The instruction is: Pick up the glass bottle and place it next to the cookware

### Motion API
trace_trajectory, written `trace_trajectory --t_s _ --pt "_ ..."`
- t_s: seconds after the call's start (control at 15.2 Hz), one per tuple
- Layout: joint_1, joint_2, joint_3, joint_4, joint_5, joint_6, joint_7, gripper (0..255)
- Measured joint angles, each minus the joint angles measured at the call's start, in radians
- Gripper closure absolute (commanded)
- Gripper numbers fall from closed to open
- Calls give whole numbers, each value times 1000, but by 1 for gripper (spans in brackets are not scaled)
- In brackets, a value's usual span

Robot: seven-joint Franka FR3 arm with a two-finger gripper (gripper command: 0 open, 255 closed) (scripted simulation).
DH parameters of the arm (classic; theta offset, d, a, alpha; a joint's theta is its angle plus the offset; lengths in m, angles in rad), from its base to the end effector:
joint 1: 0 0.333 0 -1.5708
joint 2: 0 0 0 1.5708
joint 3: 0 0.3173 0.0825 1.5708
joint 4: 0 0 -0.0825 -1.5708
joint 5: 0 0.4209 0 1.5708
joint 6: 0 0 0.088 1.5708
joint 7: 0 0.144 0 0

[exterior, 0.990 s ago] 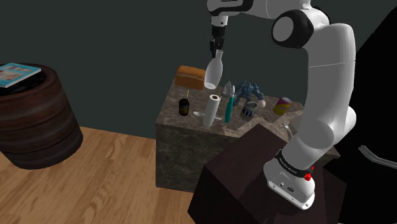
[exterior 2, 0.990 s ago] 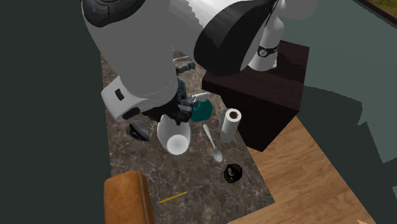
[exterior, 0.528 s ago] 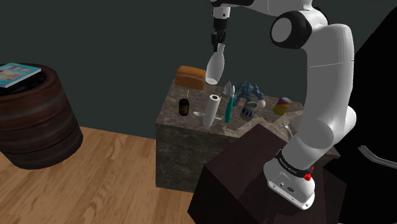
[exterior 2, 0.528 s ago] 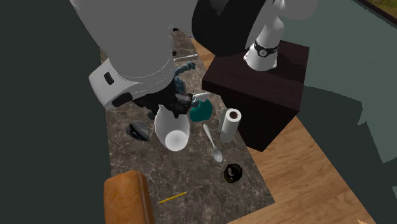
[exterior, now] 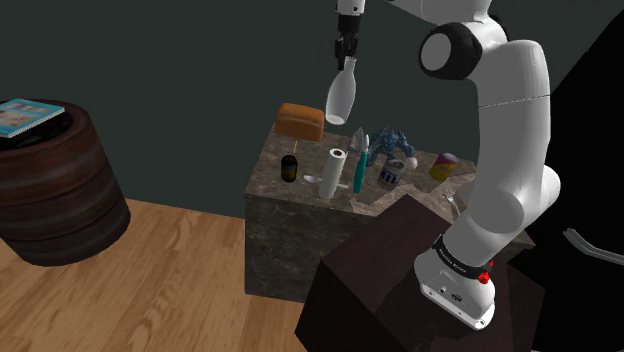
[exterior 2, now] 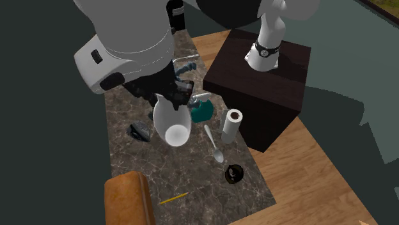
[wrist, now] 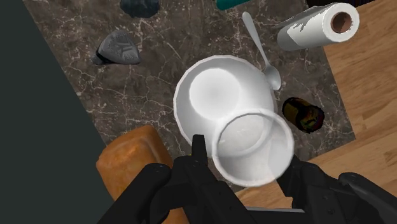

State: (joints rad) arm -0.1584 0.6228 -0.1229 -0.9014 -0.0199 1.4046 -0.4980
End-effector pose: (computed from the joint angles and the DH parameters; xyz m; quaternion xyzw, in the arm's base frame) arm 0.7159 -0.1805 0.4936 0.9905 0.1161 -0.0706 0.0210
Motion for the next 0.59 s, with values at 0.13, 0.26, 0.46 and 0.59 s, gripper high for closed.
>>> trace_trajectory --t_s 0.13,0.26,0.46,0.59 --pt "-4 15 0 50 1 -36 -3 255" --pt "-9 51 0 139 4 -87 -6 255" --pt "-24 -49 -9 -7 -5 -40 -36 255" --pt "-40 -127 -19 -124 -12 1 -65 255"
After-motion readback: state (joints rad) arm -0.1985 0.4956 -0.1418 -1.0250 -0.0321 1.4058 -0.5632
